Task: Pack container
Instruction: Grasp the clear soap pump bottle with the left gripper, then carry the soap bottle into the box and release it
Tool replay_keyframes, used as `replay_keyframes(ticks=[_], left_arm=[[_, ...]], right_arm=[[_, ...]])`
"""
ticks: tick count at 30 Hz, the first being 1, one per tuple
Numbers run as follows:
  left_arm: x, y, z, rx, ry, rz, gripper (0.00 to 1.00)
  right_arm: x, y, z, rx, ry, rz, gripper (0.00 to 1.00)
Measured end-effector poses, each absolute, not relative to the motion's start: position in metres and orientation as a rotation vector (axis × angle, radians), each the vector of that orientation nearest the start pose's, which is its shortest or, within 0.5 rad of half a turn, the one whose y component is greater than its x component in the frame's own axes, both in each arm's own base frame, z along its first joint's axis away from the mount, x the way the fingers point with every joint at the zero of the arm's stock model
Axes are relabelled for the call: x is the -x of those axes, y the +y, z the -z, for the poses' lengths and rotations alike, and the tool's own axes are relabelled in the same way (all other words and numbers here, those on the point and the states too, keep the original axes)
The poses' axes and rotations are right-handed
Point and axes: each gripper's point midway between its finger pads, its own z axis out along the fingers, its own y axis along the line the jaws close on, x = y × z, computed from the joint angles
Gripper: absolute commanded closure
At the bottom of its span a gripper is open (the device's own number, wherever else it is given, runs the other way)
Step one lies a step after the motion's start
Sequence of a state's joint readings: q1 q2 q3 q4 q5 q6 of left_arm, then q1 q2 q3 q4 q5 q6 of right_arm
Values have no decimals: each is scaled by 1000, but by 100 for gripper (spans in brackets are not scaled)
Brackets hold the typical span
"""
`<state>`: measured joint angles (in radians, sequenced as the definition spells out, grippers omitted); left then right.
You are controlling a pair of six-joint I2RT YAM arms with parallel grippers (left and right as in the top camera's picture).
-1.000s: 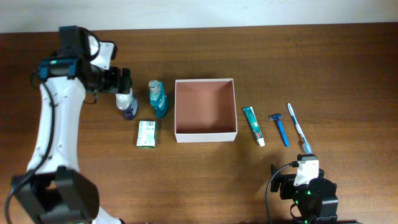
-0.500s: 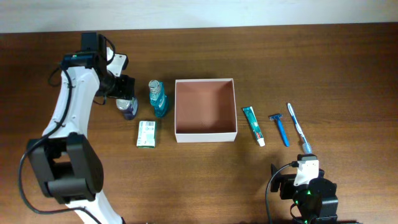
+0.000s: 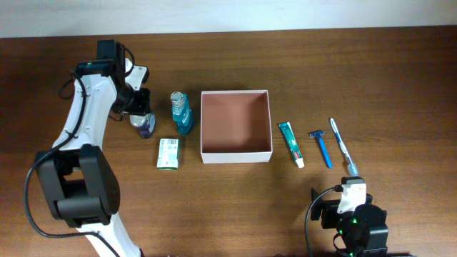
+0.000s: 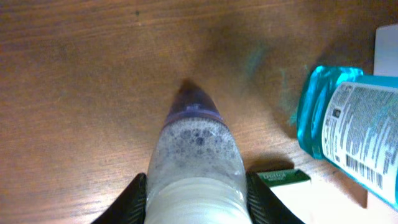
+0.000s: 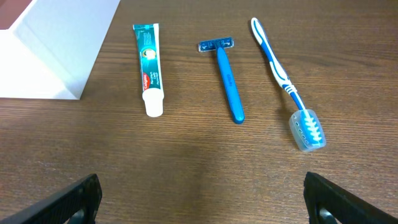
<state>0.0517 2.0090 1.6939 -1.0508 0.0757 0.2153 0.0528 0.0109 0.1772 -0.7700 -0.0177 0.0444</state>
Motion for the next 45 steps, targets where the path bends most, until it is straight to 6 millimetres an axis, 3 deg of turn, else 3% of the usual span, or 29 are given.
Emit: replay_keyframes(ticks=[4, 8, 13, 17, 23, 28, 32, 36, 45], left_arm=[[-422, 8, -97, -249, 2970, 85, 82], [-421, 10, -121, -247, 2973, 75, 83], [-427, 14, -177, -194, 2916, 30, 88], [-412, 8, -234, -155, 2856, 17, 89], [-378, -49, -320, -247, 2659, 62, 89], [-344, -107, -355, -367, 2553, 164, 89], [-339, -154, -356, -473, 2513, 233, 89], [-352, -197, -329, -545, 2533, 271, 89], [-393, -278, -191, -670, 2728, 241, 89]], right_arm=[[-190, 13, -77, 19, 2175, -75, 1], [-190, 13, -77, 19, 2175, -75, 1], [-190, 13, -77, 19, 2175, -74, 1], [-190, 13, -77, 19, 2175, -75, 1], [-190, 13, -77, 19, 2175, -75, 1], [-190, 13, -77, 19, 2175, -75, 1], [-190, 13, -77, 19, 2175, -75, 1], [-190, 13, -77, 19, 2175, -75, 1], [-190, 13, -77, 19, 2175, -75, 1]])
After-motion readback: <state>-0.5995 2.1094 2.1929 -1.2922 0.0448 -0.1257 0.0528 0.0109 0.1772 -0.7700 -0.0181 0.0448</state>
